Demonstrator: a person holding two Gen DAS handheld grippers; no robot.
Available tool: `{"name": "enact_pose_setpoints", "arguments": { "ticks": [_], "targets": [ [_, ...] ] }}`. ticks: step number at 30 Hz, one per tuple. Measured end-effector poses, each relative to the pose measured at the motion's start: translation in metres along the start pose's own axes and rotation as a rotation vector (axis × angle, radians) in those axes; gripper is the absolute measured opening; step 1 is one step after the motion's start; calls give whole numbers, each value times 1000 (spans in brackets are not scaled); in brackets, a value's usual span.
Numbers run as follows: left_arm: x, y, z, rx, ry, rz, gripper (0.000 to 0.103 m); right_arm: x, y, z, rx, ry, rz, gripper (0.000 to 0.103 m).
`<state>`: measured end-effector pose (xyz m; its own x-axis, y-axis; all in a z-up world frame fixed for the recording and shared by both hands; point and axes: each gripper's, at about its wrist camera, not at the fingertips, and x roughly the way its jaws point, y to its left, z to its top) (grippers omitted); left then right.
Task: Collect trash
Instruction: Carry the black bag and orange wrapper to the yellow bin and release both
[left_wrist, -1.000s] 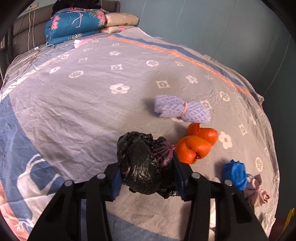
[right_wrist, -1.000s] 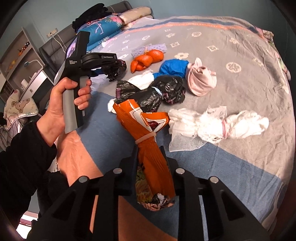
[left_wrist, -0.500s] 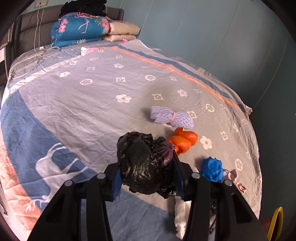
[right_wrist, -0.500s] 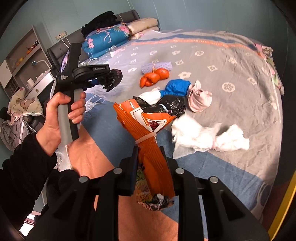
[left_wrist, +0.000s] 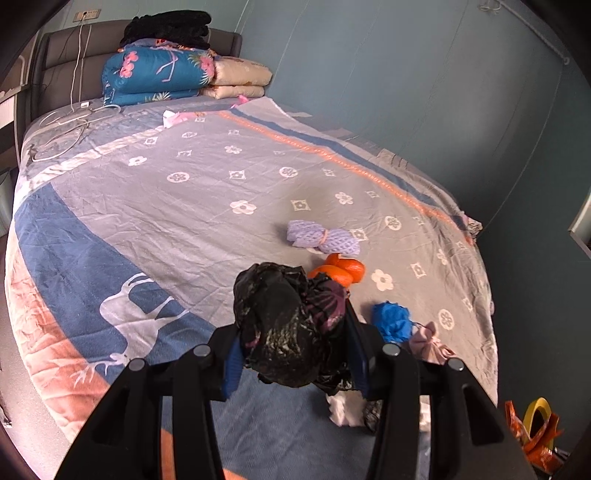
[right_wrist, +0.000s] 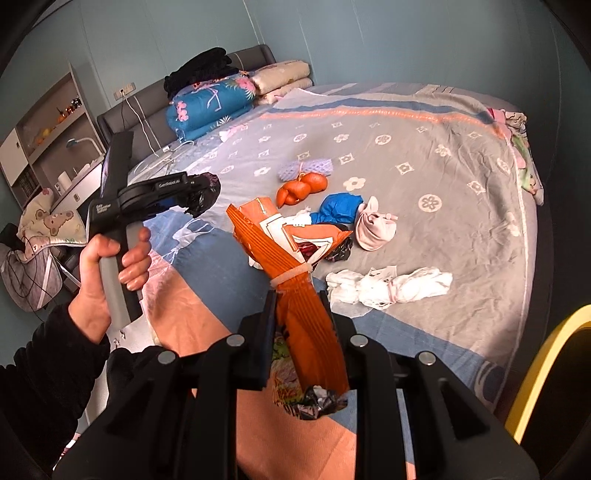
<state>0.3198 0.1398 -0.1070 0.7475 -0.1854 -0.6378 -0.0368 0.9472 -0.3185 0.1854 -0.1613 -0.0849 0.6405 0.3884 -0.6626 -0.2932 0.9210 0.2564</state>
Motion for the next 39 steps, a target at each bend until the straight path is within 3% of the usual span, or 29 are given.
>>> {"name": "enact_pose_setpoints", "arguments": {
  "ticks": [17, 39],
  "targets": [
    [-53, -35, -27, 51, -30, -52, 44, -67, -2, -5, -8, -96, 25, 21],
    [-105, -161, -67, 200, -16, -250, 45, -180, -52, -19, 123, -256, -83, 21]
  ]
}}
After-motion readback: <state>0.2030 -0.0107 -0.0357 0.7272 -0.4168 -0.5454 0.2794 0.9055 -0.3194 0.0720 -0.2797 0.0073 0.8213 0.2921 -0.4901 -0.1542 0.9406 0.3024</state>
